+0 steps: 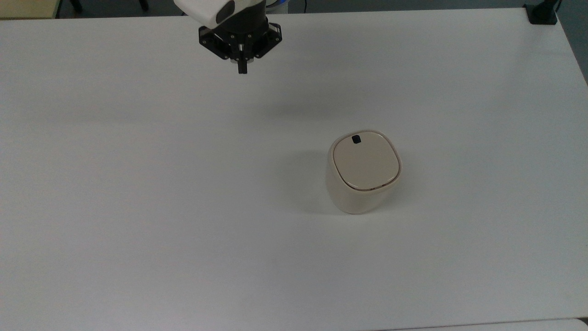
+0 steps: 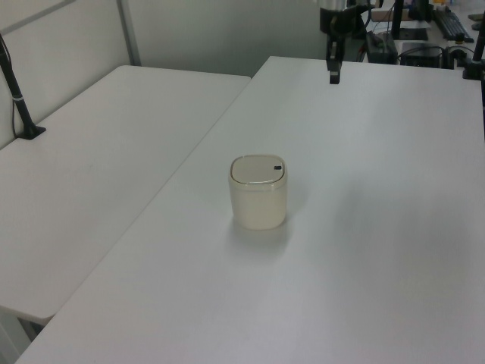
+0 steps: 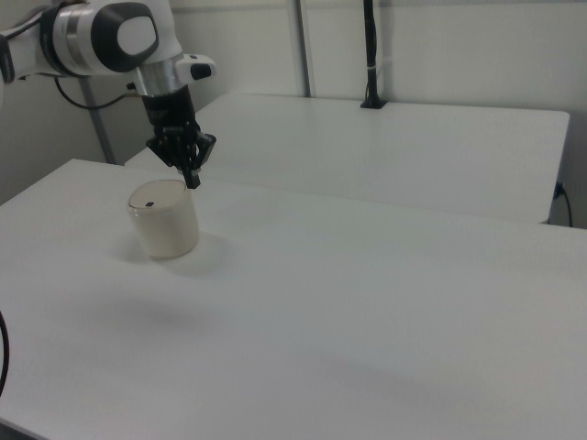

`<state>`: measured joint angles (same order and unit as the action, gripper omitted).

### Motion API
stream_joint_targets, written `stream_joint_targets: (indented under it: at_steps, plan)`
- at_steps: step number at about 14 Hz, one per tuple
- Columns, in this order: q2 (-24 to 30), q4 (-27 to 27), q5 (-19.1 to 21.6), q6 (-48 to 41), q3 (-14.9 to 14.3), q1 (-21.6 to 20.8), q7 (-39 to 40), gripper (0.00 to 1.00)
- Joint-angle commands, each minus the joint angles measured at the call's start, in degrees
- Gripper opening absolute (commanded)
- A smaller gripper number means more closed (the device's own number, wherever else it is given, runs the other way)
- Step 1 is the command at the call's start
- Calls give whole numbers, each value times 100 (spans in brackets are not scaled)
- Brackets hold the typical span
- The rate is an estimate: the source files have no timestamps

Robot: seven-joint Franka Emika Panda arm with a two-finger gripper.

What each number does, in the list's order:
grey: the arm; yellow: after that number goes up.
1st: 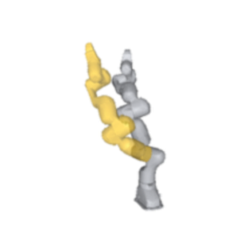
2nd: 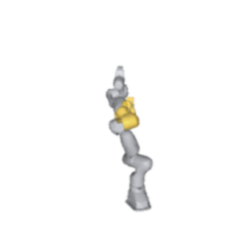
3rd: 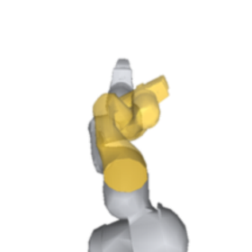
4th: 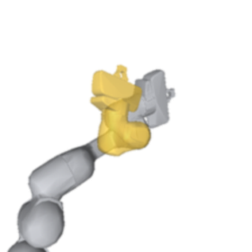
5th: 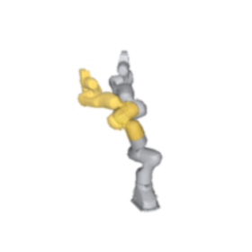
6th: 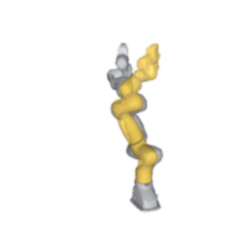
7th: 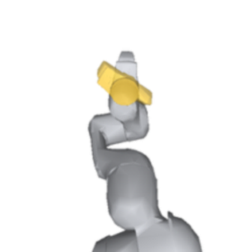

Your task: Close the trash bin

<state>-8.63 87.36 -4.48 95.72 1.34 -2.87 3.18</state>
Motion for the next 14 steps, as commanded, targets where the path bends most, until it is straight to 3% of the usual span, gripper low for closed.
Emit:
stream_joint_targets:
  at_steps: [1,2,3,4,5,6,14]
  plan:
    - [389,202,-44,-369,-11,138,-1,25]
    - [406,202,-44,-369,-11,138,-1,33]
    - [415,202,-44,-378,-11,138,-1,50]
    - [415,202,-44,-378,-20,147,-1,89]
    - [415,202,-44,-387,-20,155,-1,95]
    - [415,202,-44,-387,-20,156,-1,100]
    - [433,176,-53,-378,-29,217,-10,100]
